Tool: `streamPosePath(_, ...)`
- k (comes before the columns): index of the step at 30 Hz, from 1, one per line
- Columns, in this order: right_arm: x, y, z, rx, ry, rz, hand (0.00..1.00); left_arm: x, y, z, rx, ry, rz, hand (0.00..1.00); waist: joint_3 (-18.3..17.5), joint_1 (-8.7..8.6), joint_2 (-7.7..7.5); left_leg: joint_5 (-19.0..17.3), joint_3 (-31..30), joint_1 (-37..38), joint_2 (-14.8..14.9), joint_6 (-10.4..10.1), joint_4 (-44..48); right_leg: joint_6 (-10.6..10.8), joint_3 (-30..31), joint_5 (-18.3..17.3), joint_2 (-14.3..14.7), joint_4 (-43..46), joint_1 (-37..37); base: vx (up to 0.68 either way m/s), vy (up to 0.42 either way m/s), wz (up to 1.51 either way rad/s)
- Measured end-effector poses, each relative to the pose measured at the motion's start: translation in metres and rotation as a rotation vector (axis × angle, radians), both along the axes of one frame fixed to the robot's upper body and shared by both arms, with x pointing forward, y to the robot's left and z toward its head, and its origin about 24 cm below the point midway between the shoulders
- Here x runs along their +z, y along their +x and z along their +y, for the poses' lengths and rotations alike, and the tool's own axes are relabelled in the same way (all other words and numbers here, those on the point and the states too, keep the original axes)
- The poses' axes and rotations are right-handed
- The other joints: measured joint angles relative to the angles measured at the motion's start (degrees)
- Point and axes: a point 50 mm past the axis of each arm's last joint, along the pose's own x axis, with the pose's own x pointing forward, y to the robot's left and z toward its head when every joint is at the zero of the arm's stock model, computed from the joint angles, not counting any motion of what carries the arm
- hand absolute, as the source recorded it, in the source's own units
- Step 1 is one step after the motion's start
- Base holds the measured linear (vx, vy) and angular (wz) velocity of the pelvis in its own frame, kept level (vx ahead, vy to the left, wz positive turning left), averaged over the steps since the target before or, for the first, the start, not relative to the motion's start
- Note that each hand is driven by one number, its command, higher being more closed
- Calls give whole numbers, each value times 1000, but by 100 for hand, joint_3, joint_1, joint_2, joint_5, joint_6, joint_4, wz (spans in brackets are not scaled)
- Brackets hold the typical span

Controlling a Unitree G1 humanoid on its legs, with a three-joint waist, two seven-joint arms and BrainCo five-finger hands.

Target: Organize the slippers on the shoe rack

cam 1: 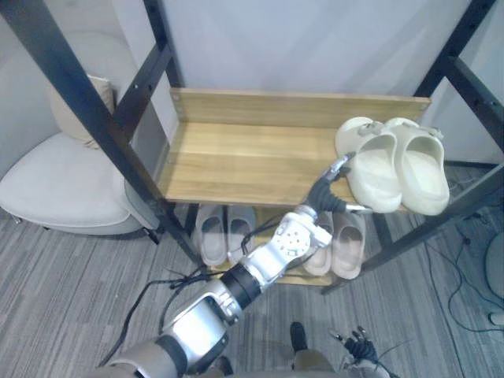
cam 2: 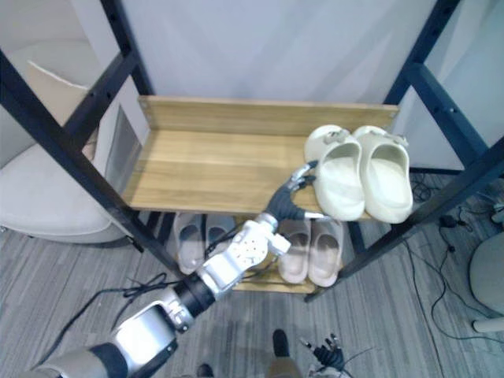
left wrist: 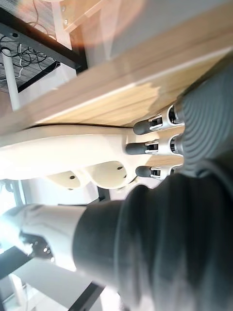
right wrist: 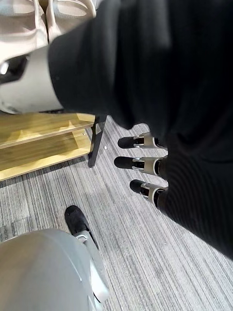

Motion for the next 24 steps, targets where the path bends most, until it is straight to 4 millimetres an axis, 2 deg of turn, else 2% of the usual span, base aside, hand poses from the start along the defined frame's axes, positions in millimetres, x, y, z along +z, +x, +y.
streamPosePath(3, 0, 1, 1, 2, 6, 2, 0, 15, -4, 6, -21, -76, -19, 0, 8, 23, 27, 1, -62, -2, -19, 4, 11, 19, -56, -34, -29, 47, 17, -3, -5, 11)
streamPosePath(6, 0, 1, 1, 8, 13, -1, 0, 33, -20, 15, -94, -175, -69, 0, 6, 58, 30, -5, -166, 5, -22, 13, 48, 20, -151, -50, -44, 61, 95, -2, -9, 16)
streamPosePath(12, -6, -2, 5, 26, 40, 29, 0, 23, -47, 35, -187, -307, -13, 0, -17, 185, 51, -23, -331, 82, -33, 31, 112, 9, -275, -147, -72, 175, 240, -36, -11, 13)
streamPosePath(17, -9, -10, 0, 30, 38, 71, 0, -10, -77, 40, -311, -319, 139, 0, -192, 216, 153, -22, -385, 81, -31, 30, 129, -2, -320, -200, -74, 246, 241, -15, -7, 4)
streamPosePath(21, -10, -12, -4, 48, 26, 82, 0, -57, -100, 61, -328, -245, 308, 0, -296, 173, 236, -16, -518, 204, -15, 22, 89, -43, -494, -168, -58, 31, 521, 8, -22, 15)
streamPosePath(24, -12, -14, -4, 85, 27, 109, 0, -90, -110, 74, -288, -188, 426, 0, -354, 221, 244, -6, -562, 200, -7, 7, 75, -101, -581, -115, -51, -127, 615, -8, -33, 9)
